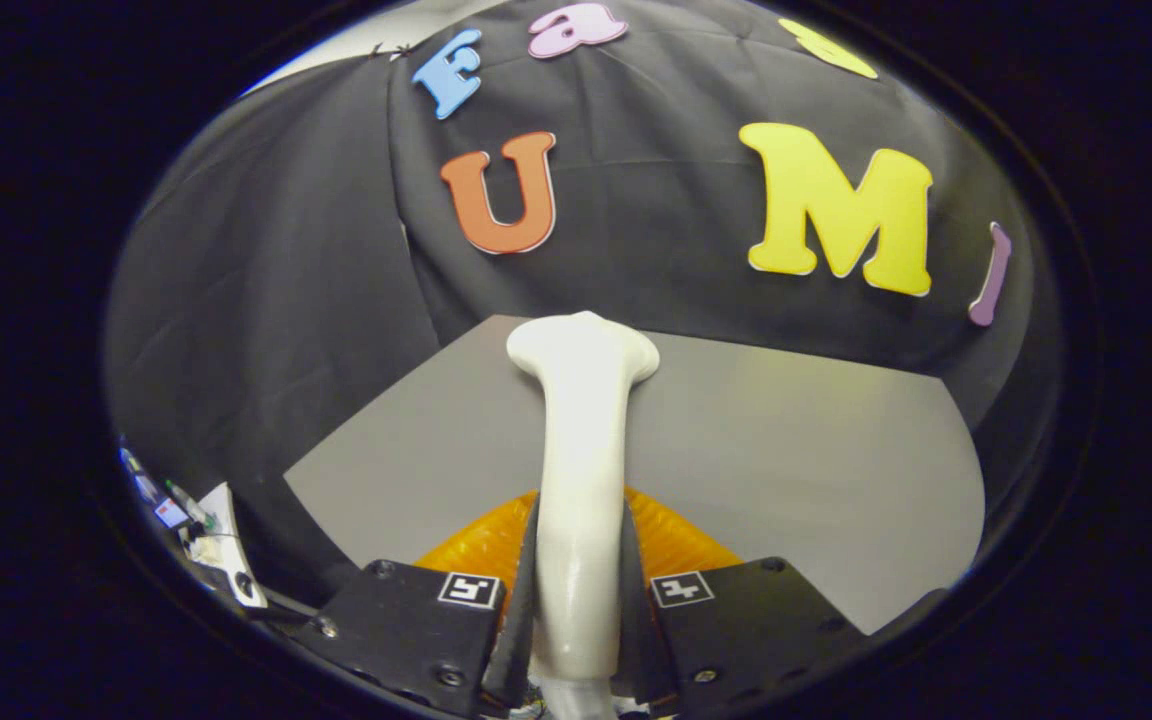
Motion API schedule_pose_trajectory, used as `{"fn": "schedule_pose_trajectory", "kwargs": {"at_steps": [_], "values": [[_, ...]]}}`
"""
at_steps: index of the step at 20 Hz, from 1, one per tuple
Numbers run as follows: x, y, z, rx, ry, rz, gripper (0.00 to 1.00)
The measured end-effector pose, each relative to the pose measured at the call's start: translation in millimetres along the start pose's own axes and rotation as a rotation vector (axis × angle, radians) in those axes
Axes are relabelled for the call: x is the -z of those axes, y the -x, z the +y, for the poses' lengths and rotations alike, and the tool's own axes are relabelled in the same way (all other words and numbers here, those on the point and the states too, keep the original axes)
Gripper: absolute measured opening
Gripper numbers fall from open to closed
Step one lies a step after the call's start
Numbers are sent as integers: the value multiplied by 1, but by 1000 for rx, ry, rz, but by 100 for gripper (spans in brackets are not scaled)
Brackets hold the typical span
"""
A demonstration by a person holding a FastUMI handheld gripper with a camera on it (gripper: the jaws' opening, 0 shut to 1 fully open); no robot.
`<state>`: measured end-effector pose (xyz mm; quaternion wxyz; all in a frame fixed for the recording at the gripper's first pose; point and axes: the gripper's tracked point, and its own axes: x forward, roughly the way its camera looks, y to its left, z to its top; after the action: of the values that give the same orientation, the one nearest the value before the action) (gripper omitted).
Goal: Iron the clothes twice with a garment steamer, once on the left side and once on the right side.
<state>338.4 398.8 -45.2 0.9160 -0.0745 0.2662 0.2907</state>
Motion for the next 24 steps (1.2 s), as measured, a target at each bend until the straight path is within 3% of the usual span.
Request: {"fn": "schedule_pose_trajectory", "kwargs": {"at_steps": [5,9,21,24], "values": [[8,29,-18,37,17,-46,38],[4,80,-39,81,-4,-117,38],[-34,320,-117,257,-100,-493,38],[-37,369,-144,346,-121,-571,38]]}}
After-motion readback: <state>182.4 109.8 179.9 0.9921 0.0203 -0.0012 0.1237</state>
